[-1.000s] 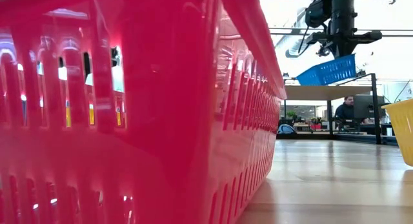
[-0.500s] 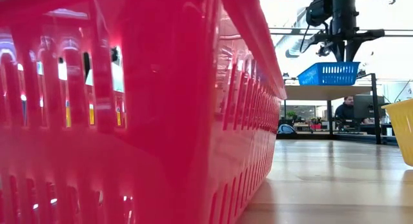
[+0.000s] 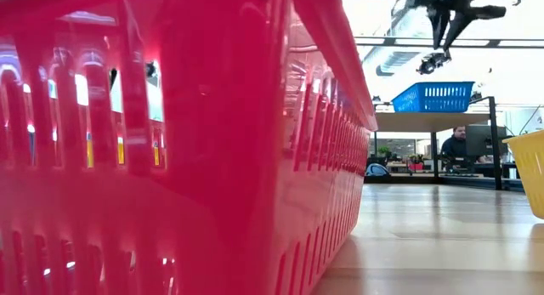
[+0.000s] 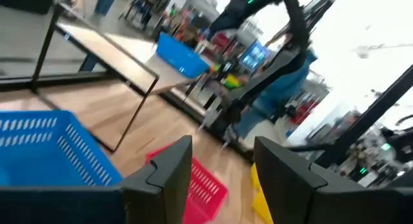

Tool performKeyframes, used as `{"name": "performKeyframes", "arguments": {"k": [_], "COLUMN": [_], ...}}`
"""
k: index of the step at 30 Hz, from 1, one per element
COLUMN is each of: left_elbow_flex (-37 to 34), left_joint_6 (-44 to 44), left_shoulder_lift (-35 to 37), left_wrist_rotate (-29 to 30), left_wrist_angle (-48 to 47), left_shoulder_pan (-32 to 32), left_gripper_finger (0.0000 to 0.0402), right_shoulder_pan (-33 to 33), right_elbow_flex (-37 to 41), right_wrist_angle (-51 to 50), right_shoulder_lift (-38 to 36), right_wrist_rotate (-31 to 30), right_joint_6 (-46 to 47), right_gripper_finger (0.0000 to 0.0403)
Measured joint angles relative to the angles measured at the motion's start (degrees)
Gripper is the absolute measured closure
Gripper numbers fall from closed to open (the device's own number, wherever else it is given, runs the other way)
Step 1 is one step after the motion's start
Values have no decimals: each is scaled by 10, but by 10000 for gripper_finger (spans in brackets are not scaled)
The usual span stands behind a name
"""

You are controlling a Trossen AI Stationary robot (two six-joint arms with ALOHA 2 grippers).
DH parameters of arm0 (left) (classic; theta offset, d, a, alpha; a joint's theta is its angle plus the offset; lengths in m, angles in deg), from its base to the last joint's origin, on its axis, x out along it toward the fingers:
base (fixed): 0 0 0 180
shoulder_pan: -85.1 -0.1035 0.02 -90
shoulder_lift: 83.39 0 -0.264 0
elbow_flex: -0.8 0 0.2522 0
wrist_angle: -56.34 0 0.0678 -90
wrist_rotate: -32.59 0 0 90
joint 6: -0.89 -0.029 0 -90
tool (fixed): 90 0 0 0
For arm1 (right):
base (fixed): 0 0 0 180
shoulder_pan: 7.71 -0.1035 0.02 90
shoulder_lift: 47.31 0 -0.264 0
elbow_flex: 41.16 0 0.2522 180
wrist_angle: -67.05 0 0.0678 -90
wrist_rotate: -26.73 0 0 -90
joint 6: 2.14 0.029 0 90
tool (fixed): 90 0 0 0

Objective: Stack baskets on shelf by color
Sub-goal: Put the top yellow basket on the shelf

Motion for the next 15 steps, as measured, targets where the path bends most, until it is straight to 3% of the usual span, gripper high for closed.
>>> {"name": "performKeyframes", "arguments": {"k": [8, 15], "left_elbow_flex": [132, 204], "left_joint_6": [-2, -57], "left_shoulder_lift": [-77, -177], "left_wrist_rotate": [-54, -182], "left_wrist_angle": [-241, -312], "left_shoulder_pan": [0, 3], "left_gripper_finger": [245, 245], "right_shoulder_pan": [-116, -193], "right_elbow_flex": [7, 7], "right_wrist_angle": [-1, 3], "right_shoulder_lift": [-46, -56], "right_wrist_rotate": [0, -1], "right_joint_6": [82, 137], "right_gripper_finger": [336, 336]}}
